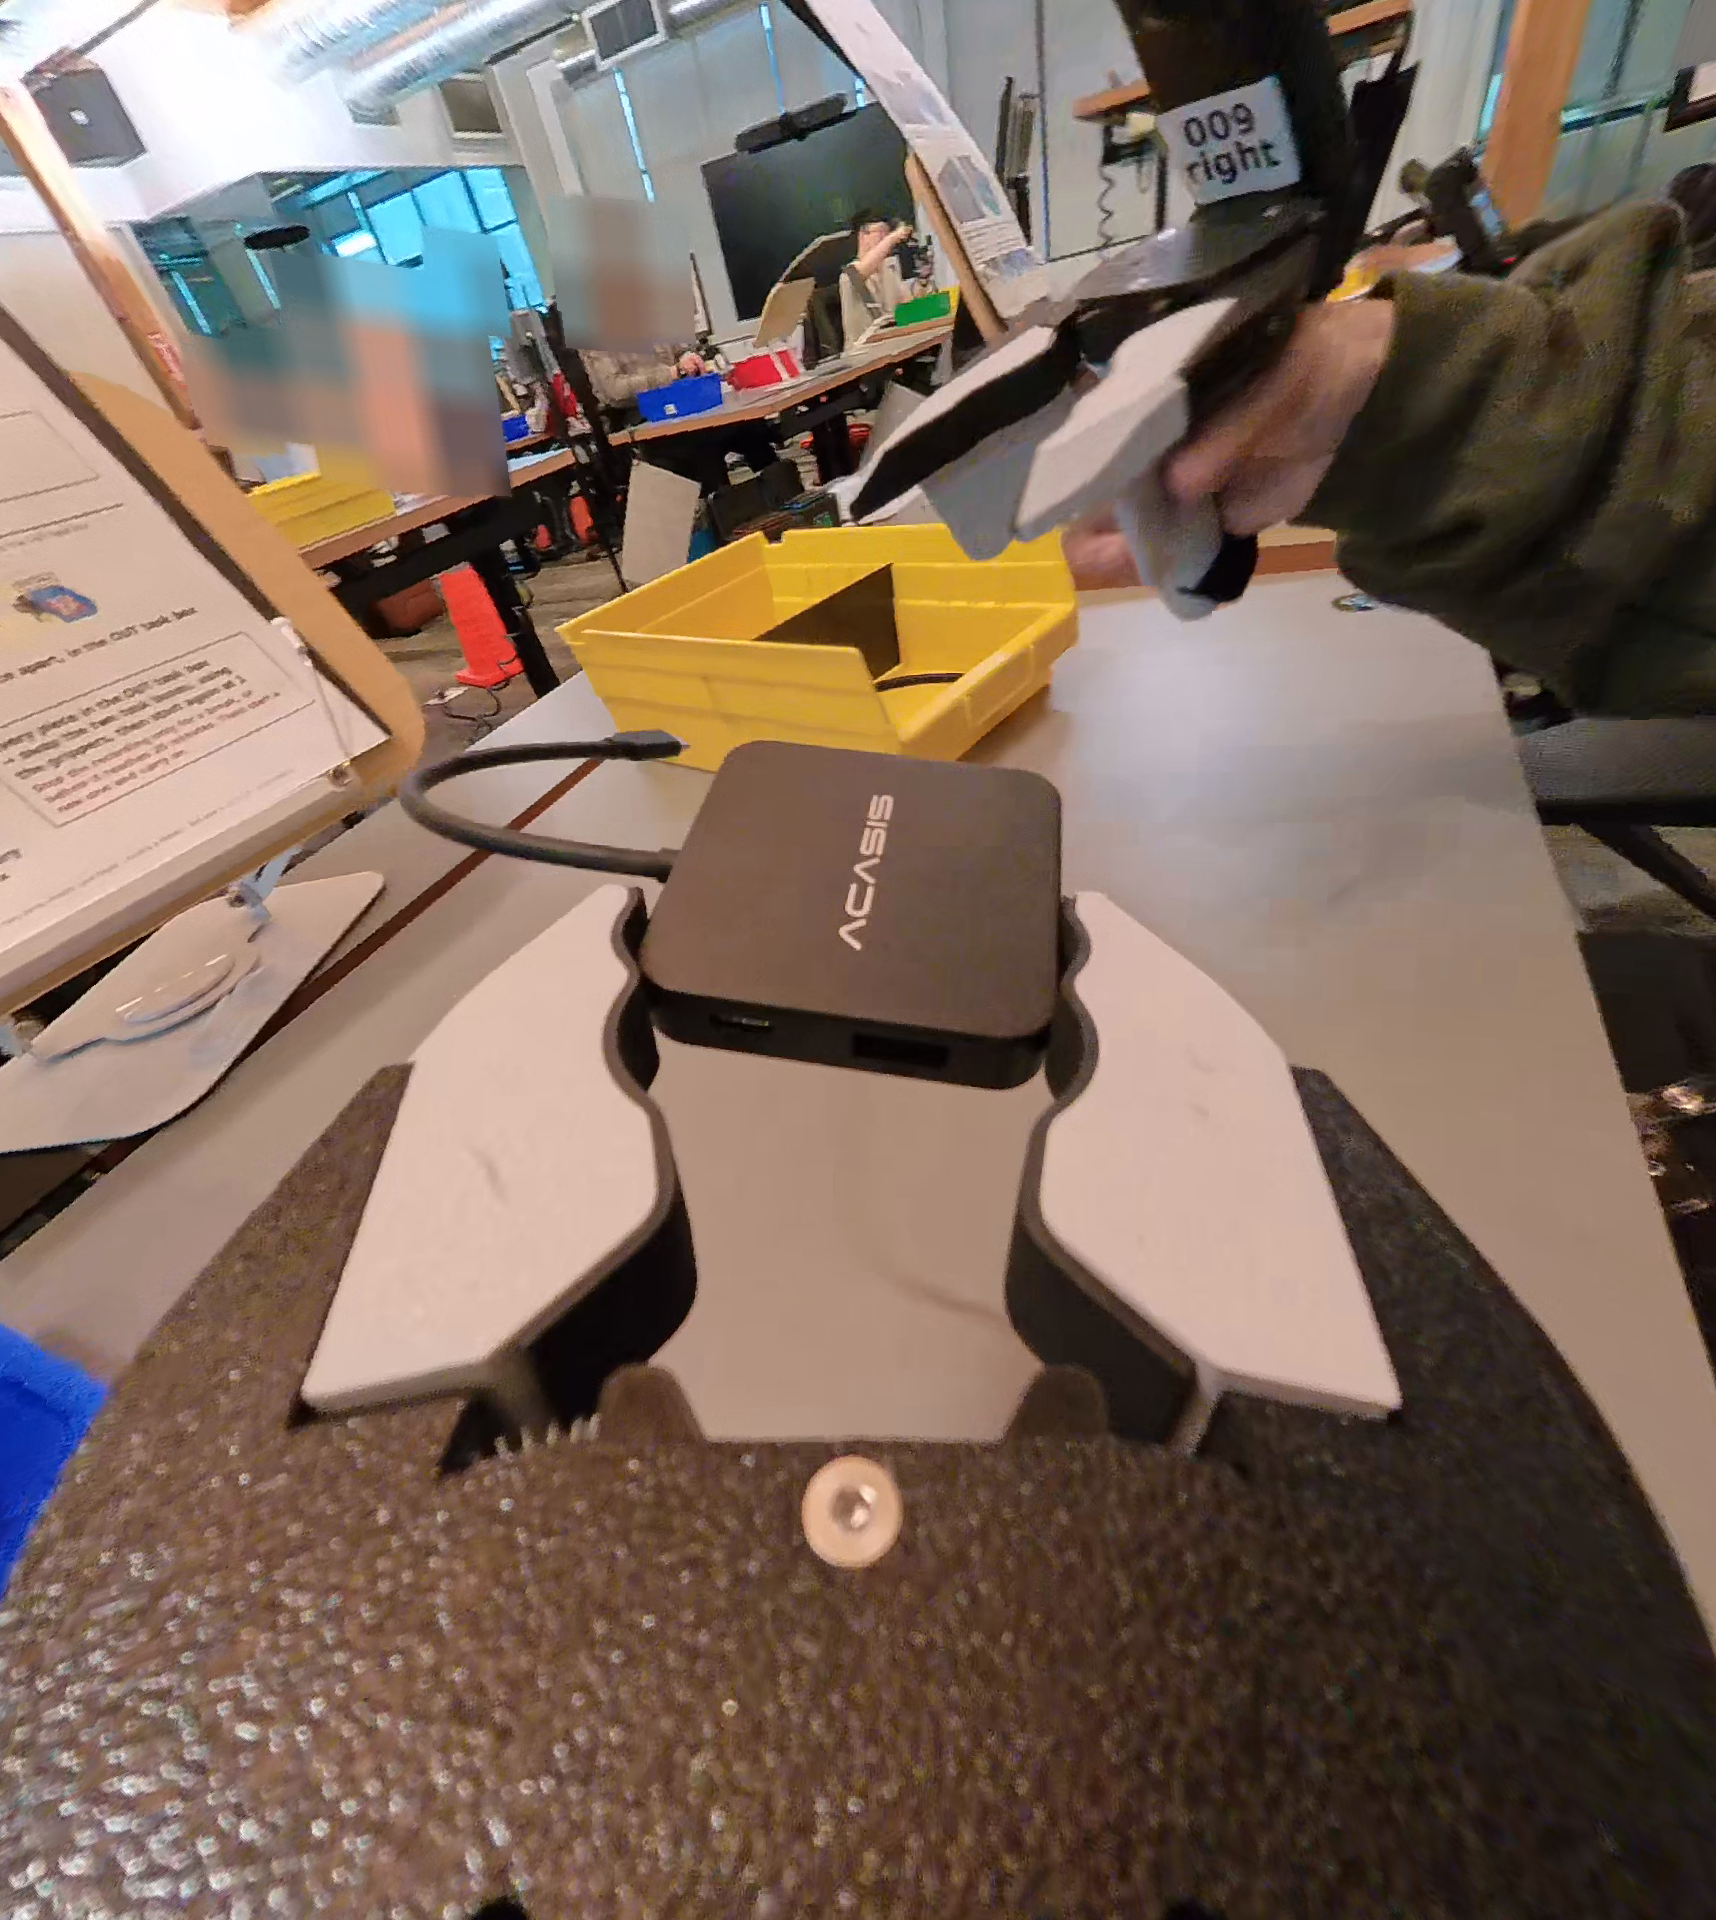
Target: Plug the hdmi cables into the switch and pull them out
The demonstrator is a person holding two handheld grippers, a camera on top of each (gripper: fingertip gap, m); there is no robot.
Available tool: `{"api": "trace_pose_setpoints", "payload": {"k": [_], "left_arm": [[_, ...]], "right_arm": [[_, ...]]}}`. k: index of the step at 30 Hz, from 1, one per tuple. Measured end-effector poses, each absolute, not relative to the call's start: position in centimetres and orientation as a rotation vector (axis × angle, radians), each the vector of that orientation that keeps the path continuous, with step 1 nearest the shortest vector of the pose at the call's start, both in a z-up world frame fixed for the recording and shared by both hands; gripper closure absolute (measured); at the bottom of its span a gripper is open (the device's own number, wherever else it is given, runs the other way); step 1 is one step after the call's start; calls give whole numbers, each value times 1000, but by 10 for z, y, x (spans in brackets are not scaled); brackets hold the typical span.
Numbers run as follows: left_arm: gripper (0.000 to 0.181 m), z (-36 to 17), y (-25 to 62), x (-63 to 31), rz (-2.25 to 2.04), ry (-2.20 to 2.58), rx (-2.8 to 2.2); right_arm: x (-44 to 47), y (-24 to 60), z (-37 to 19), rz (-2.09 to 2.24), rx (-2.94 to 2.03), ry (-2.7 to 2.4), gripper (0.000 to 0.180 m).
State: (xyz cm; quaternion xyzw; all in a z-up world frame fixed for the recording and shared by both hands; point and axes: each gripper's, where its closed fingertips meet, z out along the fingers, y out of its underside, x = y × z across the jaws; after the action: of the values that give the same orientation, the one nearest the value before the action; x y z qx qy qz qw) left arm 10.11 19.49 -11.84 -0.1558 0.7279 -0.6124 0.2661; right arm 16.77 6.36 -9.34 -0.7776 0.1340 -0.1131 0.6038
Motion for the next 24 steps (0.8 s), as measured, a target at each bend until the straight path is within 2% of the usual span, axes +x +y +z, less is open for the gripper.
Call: {"api": "trace_pose_setpoints", "payload": {"k": [6,13,20,24], "left_arm": [[108,-121,168,76,-1746,2090,-271],[108,-114,156,59,-1837,2124,-176],[108,-119,155,57,-1817,2150,-142],[107,-113,152,58,-1841,2116,-160]], "right_arm": [[77,138,-96,-295,-1673,-209,94],[54,162,-105,-196,-1642,-295,101],[51,159,-110,-178,-1670,-327,113],[52,156,-107,-187,-1661,-329,114]]}}
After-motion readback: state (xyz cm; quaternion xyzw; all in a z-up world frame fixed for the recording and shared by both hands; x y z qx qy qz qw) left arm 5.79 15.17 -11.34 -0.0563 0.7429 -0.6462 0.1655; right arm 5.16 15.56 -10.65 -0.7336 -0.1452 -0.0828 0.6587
